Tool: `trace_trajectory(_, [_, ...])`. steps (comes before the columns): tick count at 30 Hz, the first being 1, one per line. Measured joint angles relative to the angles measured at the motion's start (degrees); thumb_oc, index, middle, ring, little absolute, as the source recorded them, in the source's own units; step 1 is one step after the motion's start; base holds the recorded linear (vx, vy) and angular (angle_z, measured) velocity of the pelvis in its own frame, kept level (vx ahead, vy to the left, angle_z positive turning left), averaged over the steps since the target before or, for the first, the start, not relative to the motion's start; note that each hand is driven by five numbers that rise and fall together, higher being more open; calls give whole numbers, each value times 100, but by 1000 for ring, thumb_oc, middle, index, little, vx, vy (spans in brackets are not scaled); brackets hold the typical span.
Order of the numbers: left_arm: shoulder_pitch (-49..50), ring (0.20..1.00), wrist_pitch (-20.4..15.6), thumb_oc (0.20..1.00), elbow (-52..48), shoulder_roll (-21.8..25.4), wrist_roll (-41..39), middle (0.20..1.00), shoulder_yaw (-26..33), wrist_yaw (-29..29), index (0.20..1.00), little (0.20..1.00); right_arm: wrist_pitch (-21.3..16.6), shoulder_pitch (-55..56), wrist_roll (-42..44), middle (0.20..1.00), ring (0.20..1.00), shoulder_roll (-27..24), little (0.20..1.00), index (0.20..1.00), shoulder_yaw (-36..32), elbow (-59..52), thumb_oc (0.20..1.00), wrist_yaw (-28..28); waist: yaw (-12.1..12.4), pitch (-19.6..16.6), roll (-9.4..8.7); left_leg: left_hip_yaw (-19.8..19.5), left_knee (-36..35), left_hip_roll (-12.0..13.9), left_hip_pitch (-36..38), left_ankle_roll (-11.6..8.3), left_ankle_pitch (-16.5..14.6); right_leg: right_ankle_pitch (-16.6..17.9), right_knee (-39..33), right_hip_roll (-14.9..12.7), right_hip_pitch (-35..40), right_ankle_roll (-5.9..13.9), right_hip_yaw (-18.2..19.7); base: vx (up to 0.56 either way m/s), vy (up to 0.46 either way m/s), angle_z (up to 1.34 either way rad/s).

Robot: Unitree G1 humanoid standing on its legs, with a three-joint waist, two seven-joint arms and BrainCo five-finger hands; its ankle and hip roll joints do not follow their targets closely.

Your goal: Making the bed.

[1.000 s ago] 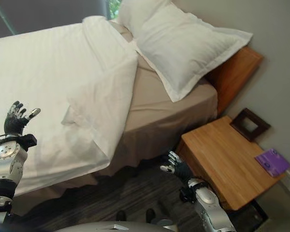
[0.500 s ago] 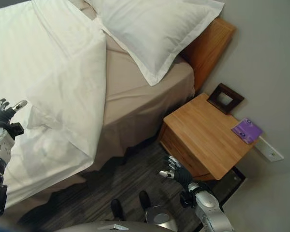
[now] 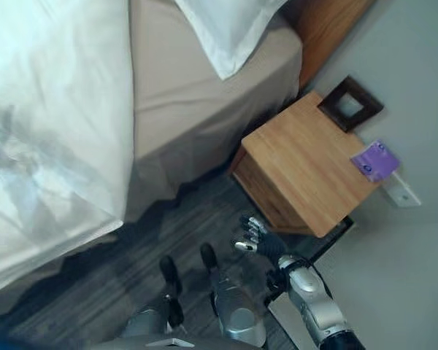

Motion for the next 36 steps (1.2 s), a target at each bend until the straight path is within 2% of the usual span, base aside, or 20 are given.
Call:
trace_trajectory(3, [-91,1000,-6,1000,88,-5,11,1000,-21,355,1000,1000,-39,3,7,1000,1000,-1,1000,1000,-49,138,1000,-242,-58,367,-162,21,0,24,-47,10,8,12,0,28,-69,-4,36,-37,-50,-8])
trace_trajectory(5, [-393,1000,-115,1000,190,4,7,1000,-147,647,1000,1000,-245,-80,48,1000,1000,13,1000,1000,-52,110,1000,-419,-75,433,-177,17,1,46,-287,-1,28,31,2,47,-305,-7,24,-36,-66,1])
trace_trajectory(7, [-583,1000,-226,1000,464,3,6,1000,-381,642,1000,1000,-258,-165,49,1000,1000,69,1000,1000,7,126,1000,-500,-74,474,-161,0,0,60,-340,-10,39,38,2,61,-355,-15,5,-12,-26,3])
trace_trajectory(9, [-826,1000,-177,1000,701,-6,6,1000,-589,616,1000,1000,-247,-285,47,1000,1000,96,1000,1000,161,191,1000,-543,-70,480,-147,-4,0,71,-340,-17,43,38,1,76,-355,-16,-3,0,0,0])
trace_trajectory(10, [-933,492,-80,492,748,-3,8,492,-662,602,492,492,-243,-319,46,1000,1000,144,1000,1000,208,191,1000,-551,-67,484,-141,-7,0,76,-340,-24,47,43,1,83,-355,-23,-10,0,0,0])
trace_trajectory(11, [-975,200,-29,200,755,3,9,200,-712,588,200,200,-243,-338,45,1000,1000,166,1000,1000,246,182,1000,-550,-63,484,-139,-8,0,77,-340,-31,51,46,1,84,-355,-27,-10,0,0,0])
trace_trajectory(13, [-1006,203,48,203,637,-52,33,203,-947,532,203,203,-223,-324,38,1000,1000,184,1000,1000,354,167,1000,-530,10,476,-121,6,0,70,-328,-36,66,72,1,79,-352,-30,3,5,10,2])
trace_trajectory(14, [-1059,329,118,329,372,-68,81,329,-1346,504,329,329,-214,-326,34,1000,1000,224,1000,1000,344,195,1000,-526,68,474,-116,8,1,55,-302,-18,86,81,1,62,-323,-19,-10,6,15,6])
trace_trajectory(15, [-1083,200,168,200,157,-80,119,200,-1503,427,200,200,-208,-327,27,1000,1000,234,1000,1000,344,195,1000,-511,109,471,-111,9,2,38,-284,-9,94,85,1,47,-306,-15,-10,5,22,5])
trace_trajectory(18, [-1078,200,209,200,-999,-316,131,200,-2077,142,200,200,-155,-348,-6,1000,1000,236,1000,1000,348,205,1000,-473,194,468,-104,11,2,-30,-138,7,108,91,1,-26,-151,-4,-18,5,8,3])
trace_trajectory(21, [-1076,200,147,200,-1918,-748,117,200,-2595,-277,200,200,-150,-357,-8,1000,1000,238,1000,1000,329,224,1000,-465,161,440,-43,17,2,-104,45,6,106,55,0,-110,29,50,-31,5,6,3])
trace_trajectory(24, [-1102,200,120,200,-2296,-1456,103,200,-2824,-486,200,200,-137,-364,-9,1000,1000,239,1000,1000,337,310,1000,-421,58,337,137,23,1,-166,98,3,103,58,1,-176,99,82,-32,5,-5,1])
trace_trajectory(27, [-1073,200,102,200,-3018,-2207,66,200,-3291,-467,200,200,-67,-408,-23,1000,1000,234,1000,1000,329,474,1000,-378,-122,267,374,1,0,-213,204,5,104,76,1,-219,206,108,-27,4,-3,-2])
trace_trajectory(29, [-961,200,102,200,-3085,-2401,62,200,-3317,-451,200,200,-46,-417,-25,1000,1000,231,1000,1000,337,455,1000,-374,-234,225,450,14,0,-211,288,-3,98,71,1,-220,275,113,12,24,-5,-5])
trace_trajectory(31, [-678,200,100,200,-3074,-2730,35,200,-2988,-330,200,200,4,-363,-160,1000,1000,146,1000,1000,316,446,1000,-369,-280,77,699,11,-1,-197,321,-24,82,65,1,-209,309,120,4,0,0,0])
trace_trajectory(32, [-614,200,99,200,-3075,-2713,19,200,-2969,-329,200,200,5,-358,-216,1000,1000,137,1000,1000,313,443,1000,-369,-288,47,748,9,-1,-188,326,-33,76,66,1,-201,312,119,3,0,0,0])
trace_trajectory(36, [-80,200,83,200,-3075,-2869,7,200,-2767,-323,200,200,19,-313,-230,1000,1000,119,1000,1000,228,423,1000,-363,-314,-6,806,84,-1,-169,497,-94,31,28,1,-181,458,145,45,17,-6,-5])
